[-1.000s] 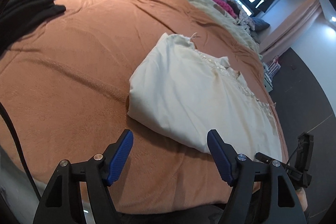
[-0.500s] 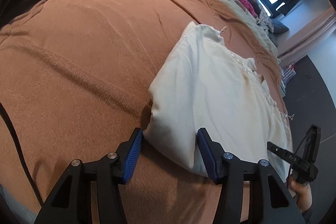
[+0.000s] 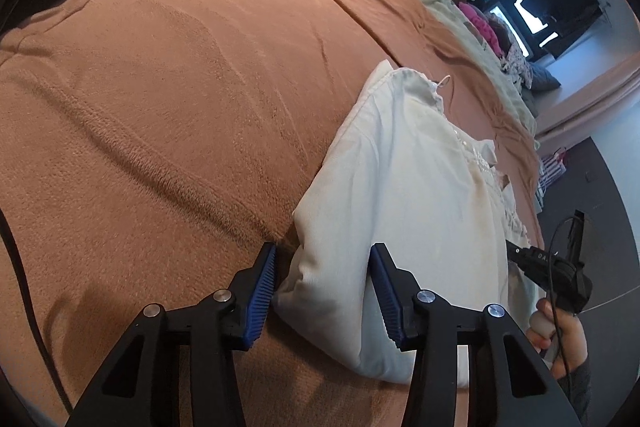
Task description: Fold large clothes
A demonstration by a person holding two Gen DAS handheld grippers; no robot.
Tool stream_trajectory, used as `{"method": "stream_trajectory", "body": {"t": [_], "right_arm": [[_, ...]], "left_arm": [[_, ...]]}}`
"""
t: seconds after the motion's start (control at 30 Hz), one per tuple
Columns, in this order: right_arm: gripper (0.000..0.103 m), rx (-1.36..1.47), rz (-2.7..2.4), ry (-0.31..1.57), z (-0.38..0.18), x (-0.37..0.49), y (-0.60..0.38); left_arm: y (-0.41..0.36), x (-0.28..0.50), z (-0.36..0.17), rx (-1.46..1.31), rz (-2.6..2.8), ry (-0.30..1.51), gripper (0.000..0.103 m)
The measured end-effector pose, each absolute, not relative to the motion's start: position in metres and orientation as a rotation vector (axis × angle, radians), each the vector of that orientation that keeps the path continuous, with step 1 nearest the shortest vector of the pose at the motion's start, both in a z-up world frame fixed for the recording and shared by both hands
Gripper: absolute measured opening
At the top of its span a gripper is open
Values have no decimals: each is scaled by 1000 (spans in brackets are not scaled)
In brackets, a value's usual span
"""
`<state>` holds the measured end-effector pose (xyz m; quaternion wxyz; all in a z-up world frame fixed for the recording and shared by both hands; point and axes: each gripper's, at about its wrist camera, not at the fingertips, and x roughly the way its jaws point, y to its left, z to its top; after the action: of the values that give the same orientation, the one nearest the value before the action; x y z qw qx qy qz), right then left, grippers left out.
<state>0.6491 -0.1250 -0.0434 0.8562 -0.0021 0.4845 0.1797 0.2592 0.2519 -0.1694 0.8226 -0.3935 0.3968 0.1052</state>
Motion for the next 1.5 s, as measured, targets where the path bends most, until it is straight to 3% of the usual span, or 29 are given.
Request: {"method": "stream_trajectory", "body": {"t": [0.3, 0.47, 0.57, 0.8, 1.03, 1.5], "right_arm": [[6, 16, 354, 1029, -48, 690, -116], [6, 14, 350, 1053, -42, 701, -113], [6, 44, 382, 1045, -29, 689, -122], [6, 71, 449, 1009, -5, 632, -148], [7, 83, 490, 969, 4, 577, -174], [7, 55, 515, 1034, -29, 503, -191]], "left_arm": [[255, 265, -172, -876, 224, 836, 38], [259, 266, -166, -930, 209, 824, 21], [258, 262, -152, -940, 168, 782, 17], [244, 262, -102, -936, 12, 639, 12], [213, 277, -53, -843, -63, 606, 9], [161, 296, 24, -736, -159, 540, 7]]}}
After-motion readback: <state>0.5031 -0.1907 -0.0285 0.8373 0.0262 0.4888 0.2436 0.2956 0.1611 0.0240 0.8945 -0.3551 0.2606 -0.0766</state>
